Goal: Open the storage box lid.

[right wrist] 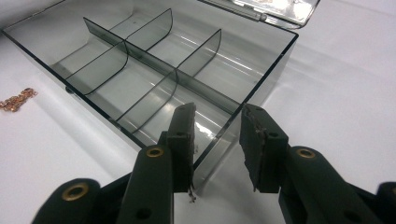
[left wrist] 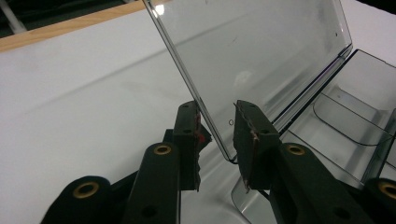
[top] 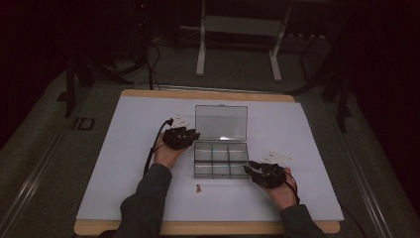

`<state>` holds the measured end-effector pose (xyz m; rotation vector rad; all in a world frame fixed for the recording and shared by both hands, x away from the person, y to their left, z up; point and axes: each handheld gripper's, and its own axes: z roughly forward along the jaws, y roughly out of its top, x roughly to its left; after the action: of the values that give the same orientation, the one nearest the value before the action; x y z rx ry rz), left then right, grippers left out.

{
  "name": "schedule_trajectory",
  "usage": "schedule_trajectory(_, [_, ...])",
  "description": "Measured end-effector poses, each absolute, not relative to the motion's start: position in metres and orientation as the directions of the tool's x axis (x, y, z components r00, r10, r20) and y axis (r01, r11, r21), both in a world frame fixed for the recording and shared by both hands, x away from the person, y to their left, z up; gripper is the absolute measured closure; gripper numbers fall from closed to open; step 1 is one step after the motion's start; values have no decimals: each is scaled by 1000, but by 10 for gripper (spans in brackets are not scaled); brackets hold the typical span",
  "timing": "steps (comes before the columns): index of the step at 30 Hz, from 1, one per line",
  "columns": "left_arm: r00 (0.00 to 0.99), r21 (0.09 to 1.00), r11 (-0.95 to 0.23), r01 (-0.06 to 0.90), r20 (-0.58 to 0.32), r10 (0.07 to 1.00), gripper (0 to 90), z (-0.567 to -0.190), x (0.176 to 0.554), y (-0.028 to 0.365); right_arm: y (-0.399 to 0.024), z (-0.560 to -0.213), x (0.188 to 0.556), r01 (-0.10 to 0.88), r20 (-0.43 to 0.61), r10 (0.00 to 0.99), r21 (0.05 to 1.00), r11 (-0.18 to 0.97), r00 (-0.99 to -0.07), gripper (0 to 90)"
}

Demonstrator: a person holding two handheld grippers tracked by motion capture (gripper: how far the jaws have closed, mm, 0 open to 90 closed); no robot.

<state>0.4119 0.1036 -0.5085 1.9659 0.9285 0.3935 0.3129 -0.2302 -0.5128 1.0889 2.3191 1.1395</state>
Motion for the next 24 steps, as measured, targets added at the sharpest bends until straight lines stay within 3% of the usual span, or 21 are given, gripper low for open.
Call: schedule_trajectory(24, [673, 829, -301, 470, -117, 730, 690, -512, 413, 105, -230, -513, 313, 490, 33, 758, 781, 388, -652, 660])
